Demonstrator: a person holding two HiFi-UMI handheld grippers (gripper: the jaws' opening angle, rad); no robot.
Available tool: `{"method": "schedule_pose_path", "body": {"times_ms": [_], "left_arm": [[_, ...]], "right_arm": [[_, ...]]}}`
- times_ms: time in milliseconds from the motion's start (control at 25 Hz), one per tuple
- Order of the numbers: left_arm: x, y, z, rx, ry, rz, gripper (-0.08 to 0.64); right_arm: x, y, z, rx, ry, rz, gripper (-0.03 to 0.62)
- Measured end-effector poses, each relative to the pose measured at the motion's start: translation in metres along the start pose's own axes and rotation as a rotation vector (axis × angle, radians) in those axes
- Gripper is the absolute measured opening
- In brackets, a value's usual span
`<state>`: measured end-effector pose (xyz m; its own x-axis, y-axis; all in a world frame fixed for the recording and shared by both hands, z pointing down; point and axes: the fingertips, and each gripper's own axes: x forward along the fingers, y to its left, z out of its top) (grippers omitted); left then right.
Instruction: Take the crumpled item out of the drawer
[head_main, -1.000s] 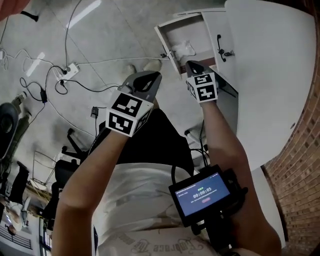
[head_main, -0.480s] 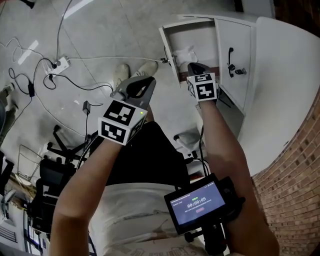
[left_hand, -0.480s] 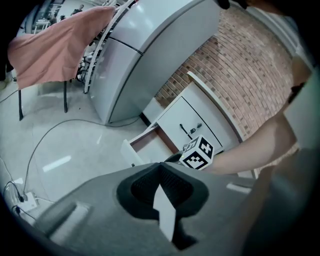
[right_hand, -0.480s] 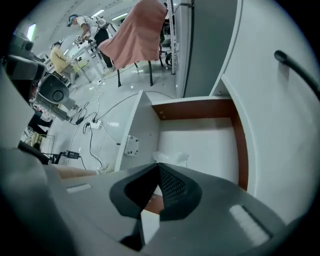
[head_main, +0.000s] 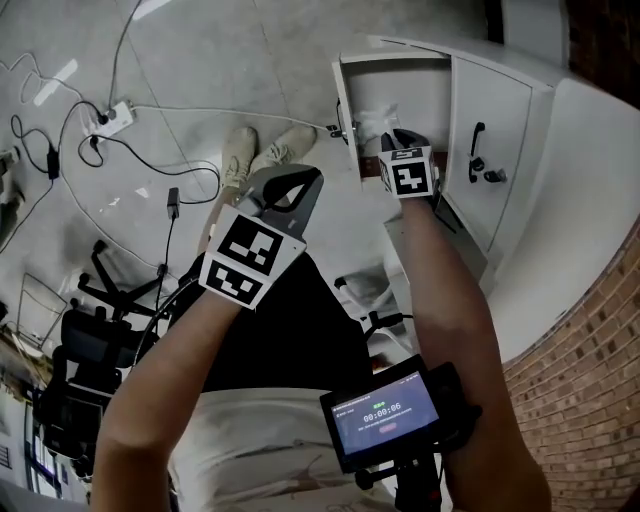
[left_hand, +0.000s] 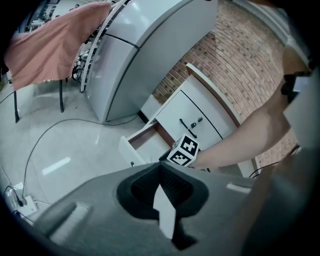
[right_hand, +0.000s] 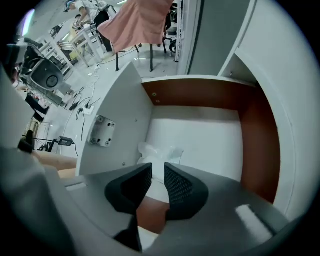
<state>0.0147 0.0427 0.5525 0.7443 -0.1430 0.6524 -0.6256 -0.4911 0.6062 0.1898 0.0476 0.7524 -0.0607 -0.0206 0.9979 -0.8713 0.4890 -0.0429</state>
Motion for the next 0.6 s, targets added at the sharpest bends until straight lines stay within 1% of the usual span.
{"method": "schedule_pose_path", "body": {"times_ms": [120, 200, 240, 440, 600], "left_arm": [[-0.004, 0.011, -0.007, -0.008, 0.012, 0.018, 0.002], [-0.004, 0.016, -0.009, -0.017, 0.017, 0.032, 0.002], [-0.004, 0.018, -0.010, -0.021, 0.017, 0.037, 0.002], [-0.001, 0.014, 0.000, -0.044, -0.017, 0.034, 0.002], [0.002, 0.013, 0.003, -0.059, -0.035, 0.037, 0.002]], "right_arm": [[0.010, -0.005, -0.001, 0.032, 0.014, 0.007, 0.134], [0.018, -0.006, -0.005, 0.047, 0.034, 0.033, 0.197], [0.022, -0.007, -0.006, 0.056, 0.043, 0.043, 0.217], [0.035, -0.019, -0.008, 0.093, 0.054, 0.042, 0.252], [0.048, -0.021, -0.006, 0.081, 0.059, 0.040, 0.273]]}}
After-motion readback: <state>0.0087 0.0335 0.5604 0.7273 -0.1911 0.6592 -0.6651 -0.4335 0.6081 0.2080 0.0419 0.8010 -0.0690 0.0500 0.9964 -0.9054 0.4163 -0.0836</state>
